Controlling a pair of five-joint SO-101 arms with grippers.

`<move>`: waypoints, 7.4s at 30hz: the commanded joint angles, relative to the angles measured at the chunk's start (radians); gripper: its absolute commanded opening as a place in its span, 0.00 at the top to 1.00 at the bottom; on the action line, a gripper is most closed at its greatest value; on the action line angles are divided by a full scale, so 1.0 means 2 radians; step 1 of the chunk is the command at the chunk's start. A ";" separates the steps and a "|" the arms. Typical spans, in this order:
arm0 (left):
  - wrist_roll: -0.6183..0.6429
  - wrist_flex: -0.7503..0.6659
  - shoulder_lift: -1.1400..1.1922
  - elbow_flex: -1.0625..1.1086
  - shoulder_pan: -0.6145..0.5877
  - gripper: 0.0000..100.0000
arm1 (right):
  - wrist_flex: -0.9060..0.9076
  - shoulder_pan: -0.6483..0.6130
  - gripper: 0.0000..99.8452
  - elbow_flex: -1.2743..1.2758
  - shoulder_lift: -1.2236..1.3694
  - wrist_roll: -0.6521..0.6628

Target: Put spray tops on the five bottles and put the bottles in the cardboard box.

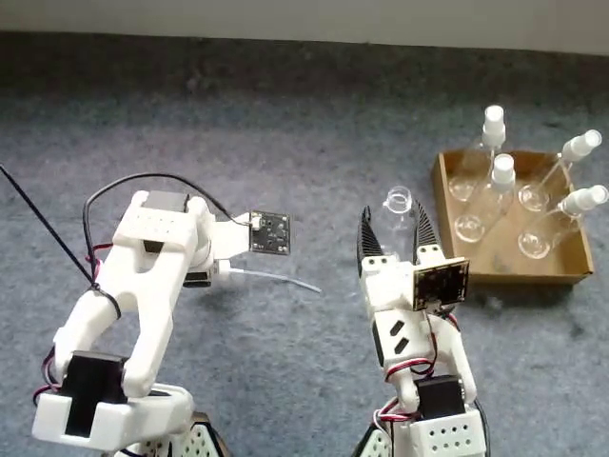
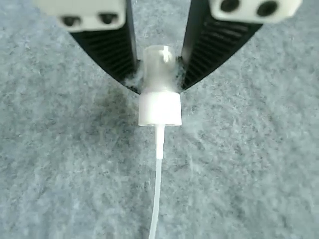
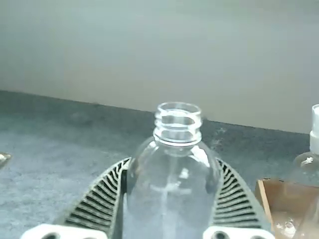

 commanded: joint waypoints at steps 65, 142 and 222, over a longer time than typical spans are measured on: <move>0.414 -0.189 -0.344 0.198 0.039 0.85 | 0.068 -0.001 0.88 0.078 0.001 0.041; 0.962 0.158 -0.149 -0.132 0.085 0.85 | 0.068 -0.001 0.88 0.078 0.004 0.038; 1.188 0.154 0.232 -0.358 0.040 0.84 | 0.083 -0.002 0.88 0.078 0.000 0.041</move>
